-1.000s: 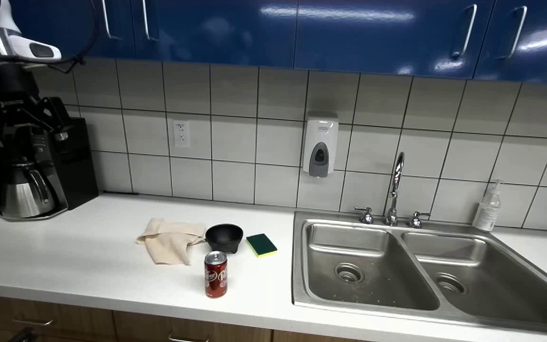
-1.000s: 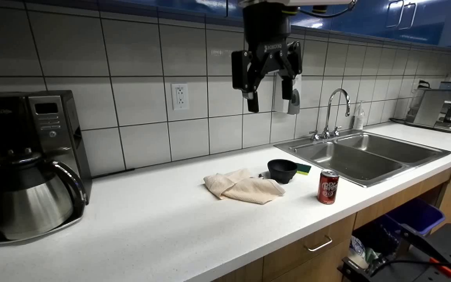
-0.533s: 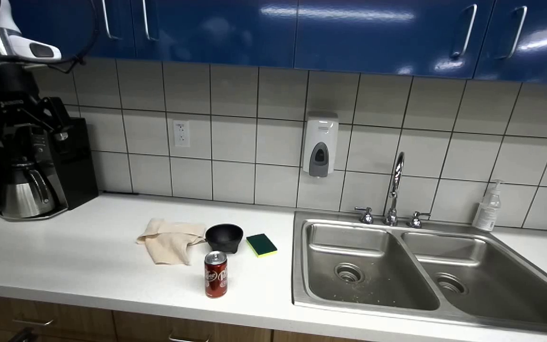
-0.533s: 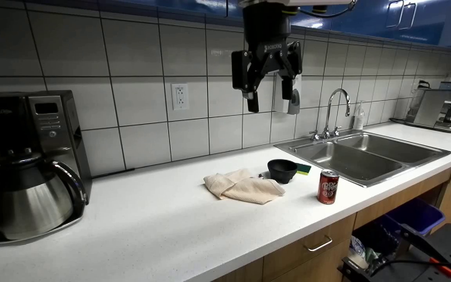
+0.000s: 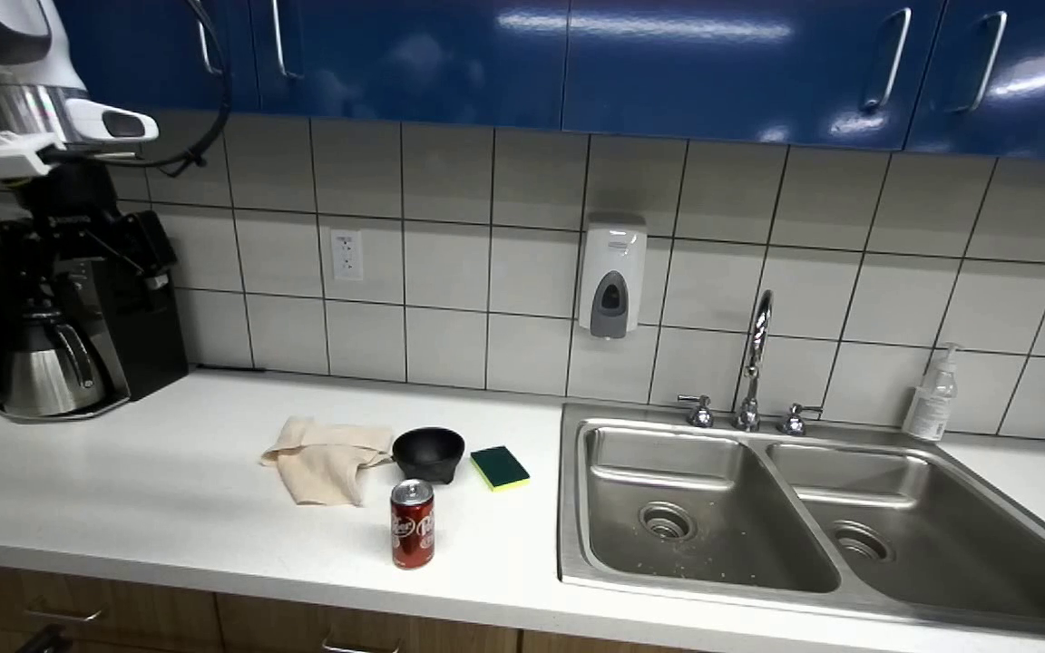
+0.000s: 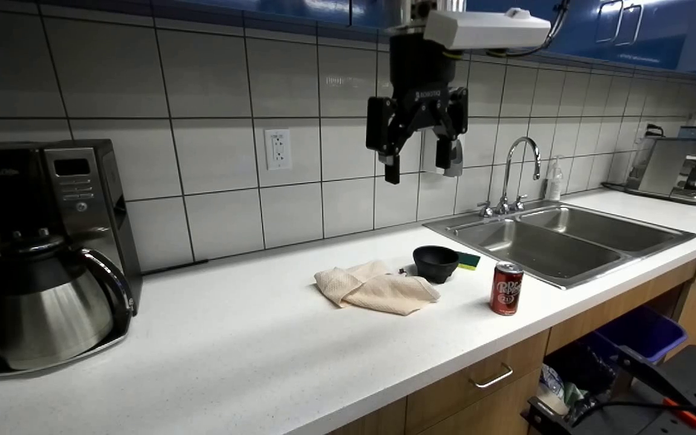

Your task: Put the red can in the black bowl

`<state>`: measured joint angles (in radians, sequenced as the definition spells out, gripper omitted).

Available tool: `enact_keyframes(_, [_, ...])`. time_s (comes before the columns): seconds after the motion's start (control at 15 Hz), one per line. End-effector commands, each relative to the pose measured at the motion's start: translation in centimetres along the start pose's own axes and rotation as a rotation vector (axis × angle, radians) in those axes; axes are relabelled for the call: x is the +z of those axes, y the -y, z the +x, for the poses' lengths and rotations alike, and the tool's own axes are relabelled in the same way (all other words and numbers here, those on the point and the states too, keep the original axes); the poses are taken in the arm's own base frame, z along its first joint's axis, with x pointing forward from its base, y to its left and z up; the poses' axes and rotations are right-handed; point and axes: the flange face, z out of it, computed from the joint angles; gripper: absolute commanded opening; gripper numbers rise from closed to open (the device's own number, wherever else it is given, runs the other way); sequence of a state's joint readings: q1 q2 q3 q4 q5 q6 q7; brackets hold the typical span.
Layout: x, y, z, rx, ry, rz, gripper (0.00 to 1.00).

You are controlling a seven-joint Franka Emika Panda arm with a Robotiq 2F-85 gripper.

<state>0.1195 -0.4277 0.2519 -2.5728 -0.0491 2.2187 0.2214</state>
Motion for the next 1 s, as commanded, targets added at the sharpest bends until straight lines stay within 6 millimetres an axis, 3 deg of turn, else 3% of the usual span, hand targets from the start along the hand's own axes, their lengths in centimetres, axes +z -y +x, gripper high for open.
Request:
enact_keyframes(0.0, [1.7, -2.7, 0.4, 0.011, -0.054, 0.023, 1.00])
enact_keyframes(0.93, [7.7, -13.1, 1.6, 0.166, -0.044, 0.031, 1.00])
